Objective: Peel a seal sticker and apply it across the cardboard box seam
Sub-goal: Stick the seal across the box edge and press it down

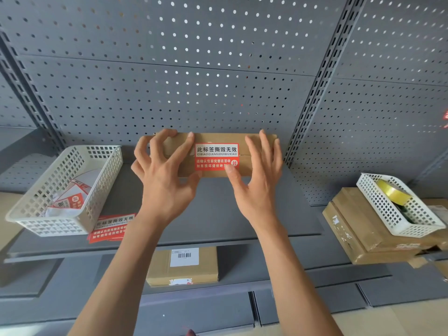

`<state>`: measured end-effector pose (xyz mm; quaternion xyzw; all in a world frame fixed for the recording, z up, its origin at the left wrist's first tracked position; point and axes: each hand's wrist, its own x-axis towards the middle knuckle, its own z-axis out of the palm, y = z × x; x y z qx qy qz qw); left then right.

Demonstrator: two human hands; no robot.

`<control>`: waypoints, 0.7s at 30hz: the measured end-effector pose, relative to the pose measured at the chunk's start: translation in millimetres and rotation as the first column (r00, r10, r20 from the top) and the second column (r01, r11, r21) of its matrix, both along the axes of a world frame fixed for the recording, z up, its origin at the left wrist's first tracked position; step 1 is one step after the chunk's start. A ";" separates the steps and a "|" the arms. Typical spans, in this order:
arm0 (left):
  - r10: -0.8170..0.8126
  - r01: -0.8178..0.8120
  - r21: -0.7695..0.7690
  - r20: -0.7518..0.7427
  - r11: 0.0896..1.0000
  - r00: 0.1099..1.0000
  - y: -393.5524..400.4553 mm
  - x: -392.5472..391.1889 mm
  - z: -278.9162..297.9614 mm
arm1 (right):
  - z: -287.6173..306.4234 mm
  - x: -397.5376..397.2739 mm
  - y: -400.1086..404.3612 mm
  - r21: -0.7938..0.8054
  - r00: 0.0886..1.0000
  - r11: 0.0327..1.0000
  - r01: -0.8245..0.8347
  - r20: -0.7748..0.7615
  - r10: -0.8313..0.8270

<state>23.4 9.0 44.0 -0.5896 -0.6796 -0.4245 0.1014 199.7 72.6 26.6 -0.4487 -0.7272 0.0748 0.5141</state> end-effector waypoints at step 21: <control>-0.040 0.040 0.004 0.016 0.999 0.999 -16.1 2.0 -11.3 | -1.6 2.0 -15.5 -0.067 0.983 0.996 -0.061 -0.178 0.048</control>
